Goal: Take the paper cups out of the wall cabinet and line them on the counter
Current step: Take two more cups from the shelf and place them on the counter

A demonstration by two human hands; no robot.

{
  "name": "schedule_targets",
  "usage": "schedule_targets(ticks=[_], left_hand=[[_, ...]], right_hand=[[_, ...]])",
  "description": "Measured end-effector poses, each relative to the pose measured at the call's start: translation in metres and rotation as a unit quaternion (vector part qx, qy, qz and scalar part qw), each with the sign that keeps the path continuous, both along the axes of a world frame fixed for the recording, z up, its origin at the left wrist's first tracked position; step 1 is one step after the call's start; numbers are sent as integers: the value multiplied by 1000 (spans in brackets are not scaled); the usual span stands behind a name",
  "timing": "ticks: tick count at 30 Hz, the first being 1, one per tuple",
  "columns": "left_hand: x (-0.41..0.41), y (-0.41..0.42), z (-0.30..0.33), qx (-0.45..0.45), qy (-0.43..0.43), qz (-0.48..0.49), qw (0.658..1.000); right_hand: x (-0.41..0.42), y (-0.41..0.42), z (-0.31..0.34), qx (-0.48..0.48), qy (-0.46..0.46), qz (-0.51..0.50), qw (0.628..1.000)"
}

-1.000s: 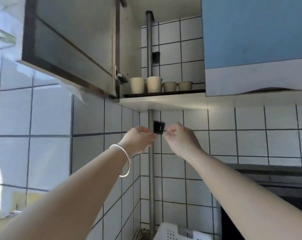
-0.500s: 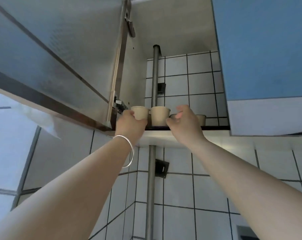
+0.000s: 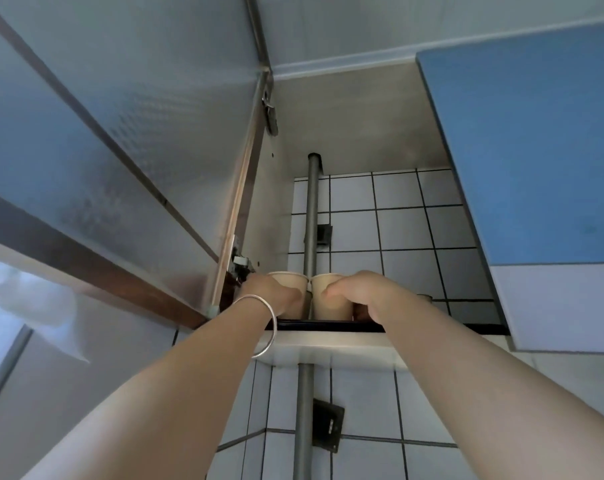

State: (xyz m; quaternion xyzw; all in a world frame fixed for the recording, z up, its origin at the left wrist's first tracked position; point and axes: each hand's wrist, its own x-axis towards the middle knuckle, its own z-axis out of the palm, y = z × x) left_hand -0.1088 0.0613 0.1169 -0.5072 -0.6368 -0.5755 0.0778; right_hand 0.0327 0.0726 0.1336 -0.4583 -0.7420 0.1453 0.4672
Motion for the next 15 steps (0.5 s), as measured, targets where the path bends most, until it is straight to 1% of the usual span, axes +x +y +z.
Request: schedule_targets(ticks=[3, 6, 8, 11, 14, 15], left_hand=[[2, 2, 3, 5, -1, -17, 1000], [3, 4, 5, 31, -20, -37, 999], [3, 2, 9, 63, -28, -50, 996], [9, -11, 17, 131, -41, -86, 987], [24, -34, 17, 181, -44, -106, 977], [30, -44, 14, 185, -48, -114, 975]], right_hand=[[-3, 8, 3, -18, 30, 17, 999], [-4, 11, 1, -34, 98, 62, 993], [0, 8, 2, -40, 151, 114, 981], [12, -4, 8, -12, 224, 179, 958], [22, -20, 8, 23, 259, 213, 942], [26, -27, 5, 33, 265, 220, 938]])
